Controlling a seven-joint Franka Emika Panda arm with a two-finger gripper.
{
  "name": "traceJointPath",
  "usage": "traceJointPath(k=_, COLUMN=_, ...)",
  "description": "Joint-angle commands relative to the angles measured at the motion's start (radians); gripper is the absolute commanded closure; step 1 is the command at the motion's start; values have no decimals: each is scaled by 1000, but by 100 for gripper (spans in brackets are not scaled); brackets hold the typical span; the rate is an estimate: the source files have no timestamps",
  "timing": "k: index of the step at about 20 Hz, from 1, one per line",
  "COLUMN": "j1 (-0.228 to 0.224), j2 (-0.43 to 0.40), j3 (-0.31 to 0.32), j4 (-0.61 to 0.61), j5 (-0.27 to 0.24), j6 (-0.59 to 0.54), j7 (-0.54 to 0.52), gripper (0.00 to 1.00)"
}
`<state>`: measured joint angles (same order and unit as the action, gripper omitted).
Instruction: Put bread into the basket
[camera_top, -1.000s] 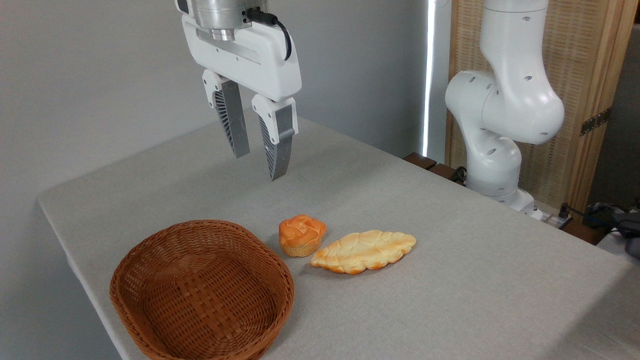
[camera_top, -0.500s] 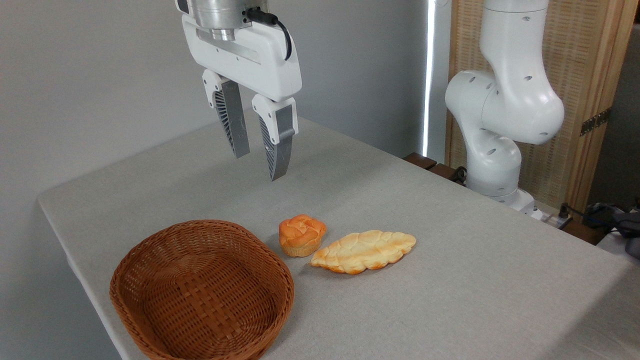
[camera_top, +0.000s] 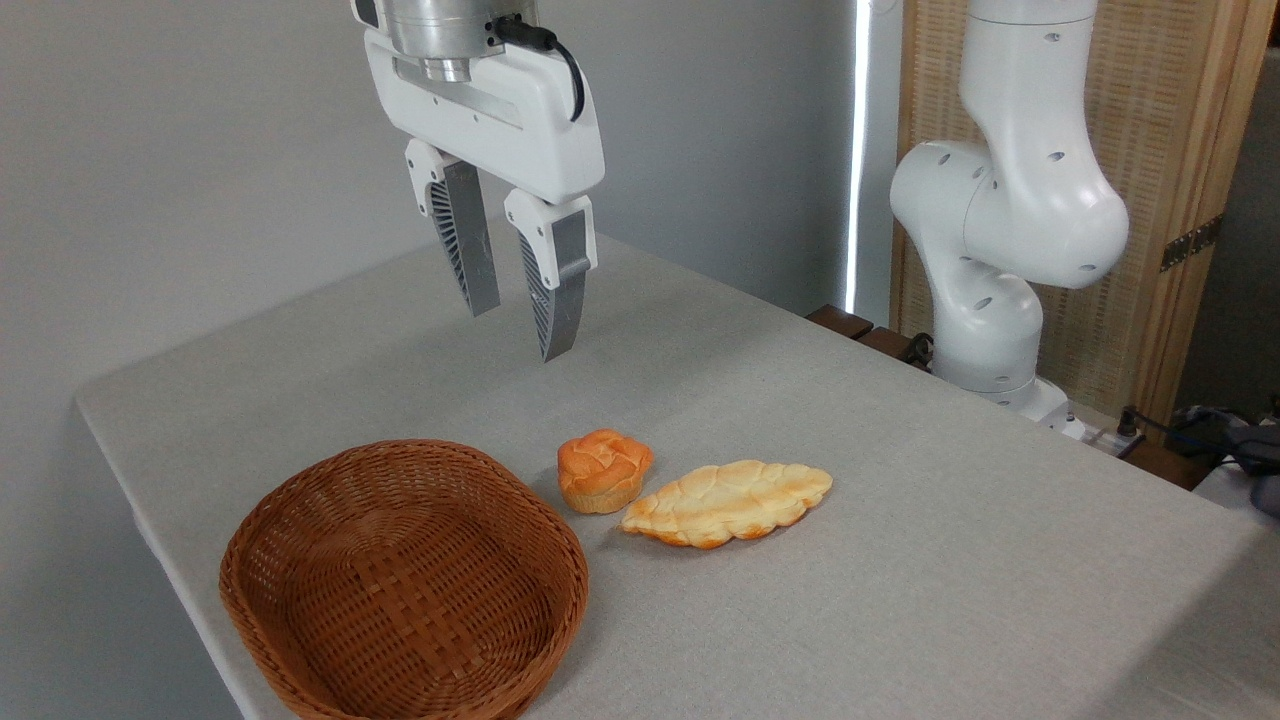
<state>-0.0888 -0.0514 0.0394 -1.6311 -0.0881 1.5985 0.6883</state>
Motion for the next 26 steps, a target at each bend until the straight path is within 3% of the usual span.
traceJointPath(k=1, j1=21, j2=-18, j3=-19, j4=-41, j5=-73, j6=-12, j7=20, gripper=0)
traceJointPath(k=8, j1=23, j2=-110, j3=-65, j4=-251, j5=-84, j6=84, j7=164, gripper=0)
traceJointPath(k=13, j1=23, j2=-122, j3=-111, j4=-349, j5=-76, j6=162, j7=244, gripper=0)
traceJointPath(k=21, j1=30, j2=-117, j3=-118, j4=-470, j5=-70, j6=248, j7=591, gripper=0)
traceJointPath(k=26, j1=34, j2=-110, j3=-118, j4=-526, j5=-68, j6=316, j7=597, gripper=0)
